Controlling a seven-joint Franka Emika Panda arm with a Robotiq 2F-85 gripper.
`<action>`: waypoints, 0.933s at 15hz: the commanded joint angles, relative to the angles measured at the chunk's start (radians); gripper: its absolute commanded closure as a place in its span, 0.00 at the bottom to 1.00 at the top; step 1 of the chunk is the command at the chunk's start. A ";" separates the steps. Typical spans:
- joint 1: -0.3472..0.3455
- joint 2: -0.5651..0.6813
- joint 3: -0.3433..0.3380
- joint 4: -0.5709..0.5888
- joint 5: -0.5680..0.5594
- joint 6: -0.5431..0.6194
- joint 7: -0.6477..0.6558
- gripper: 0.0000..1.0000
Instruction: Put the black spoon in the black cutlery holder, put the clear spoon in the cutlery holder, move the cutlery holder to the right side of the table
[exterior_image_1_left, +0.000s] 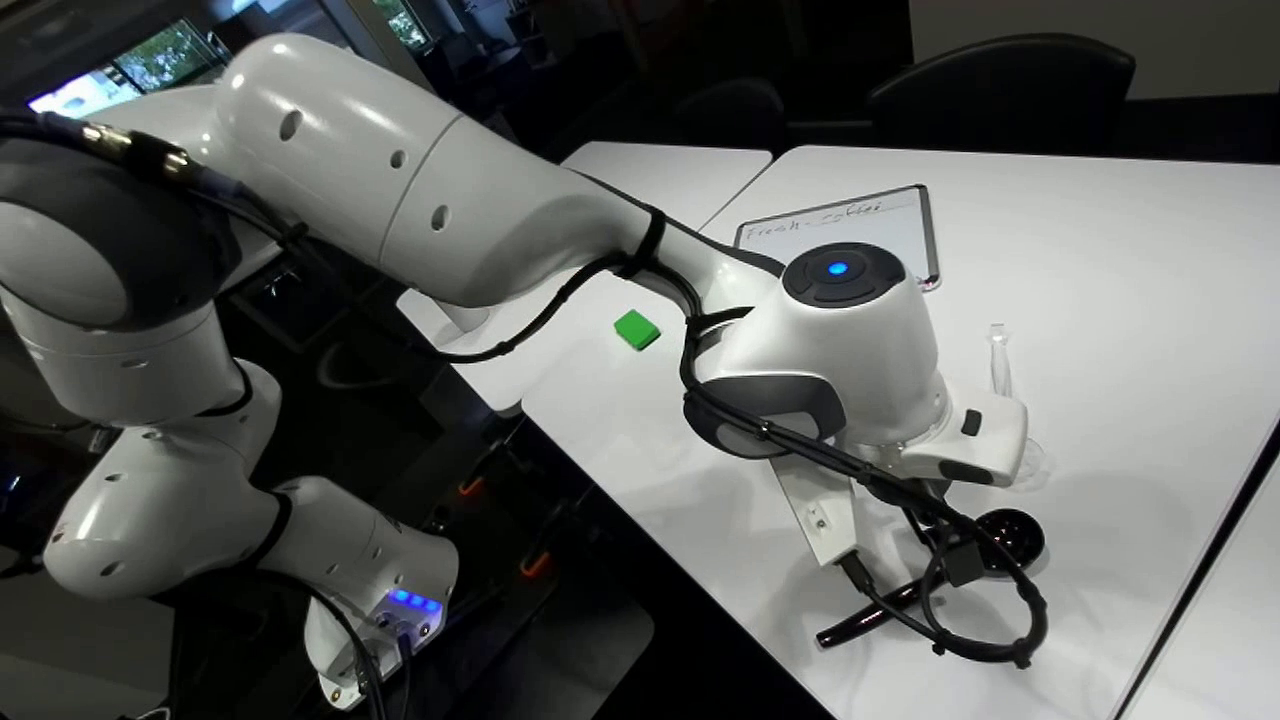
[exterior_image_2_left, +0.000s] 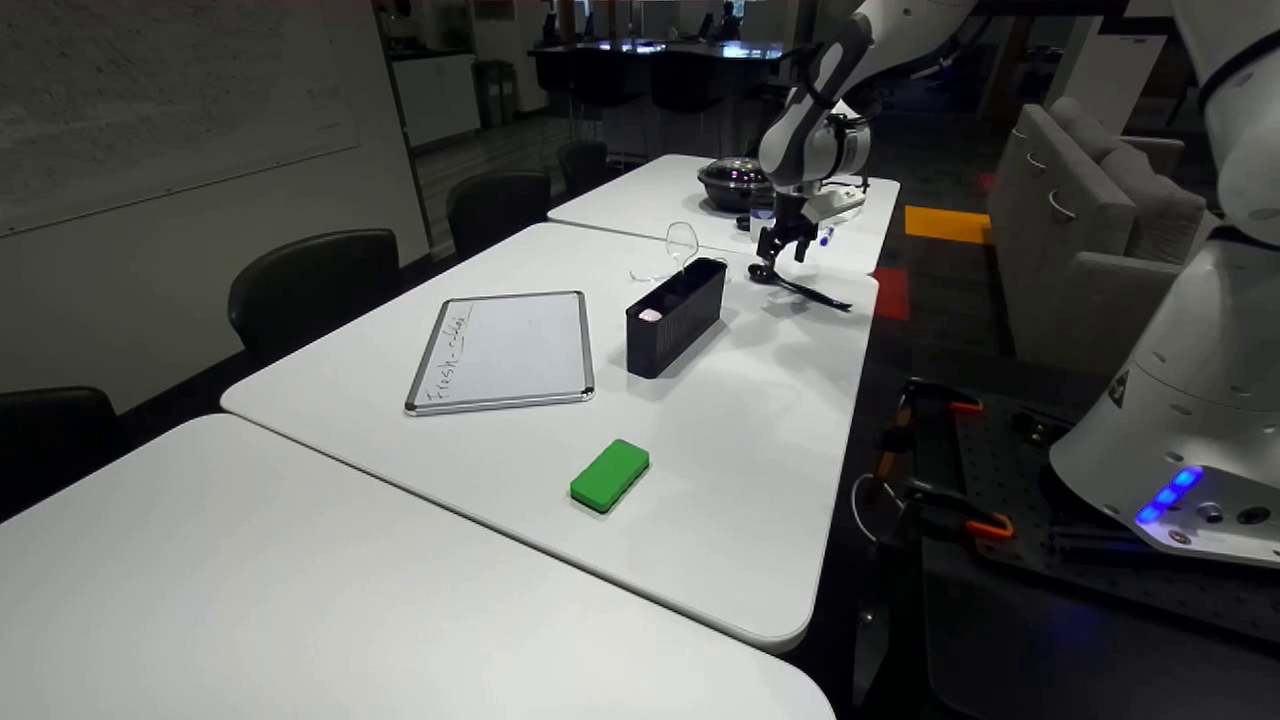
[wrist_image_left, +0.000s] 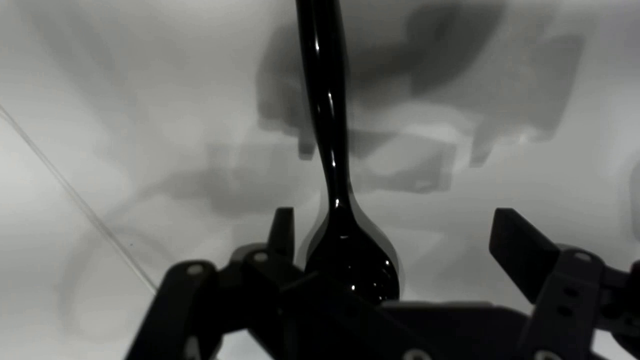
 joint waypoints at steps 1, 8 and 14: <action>-0.052 0.050 0.043 0.074 -0.002 -0.015 -0.031 0.00; -0.103 0.125 0.080 0.165 -0.017 -0.037 -0.066 0.00; -0.110 0.163 0.085 0.208 -0.037 -0.045 -0.066 0.41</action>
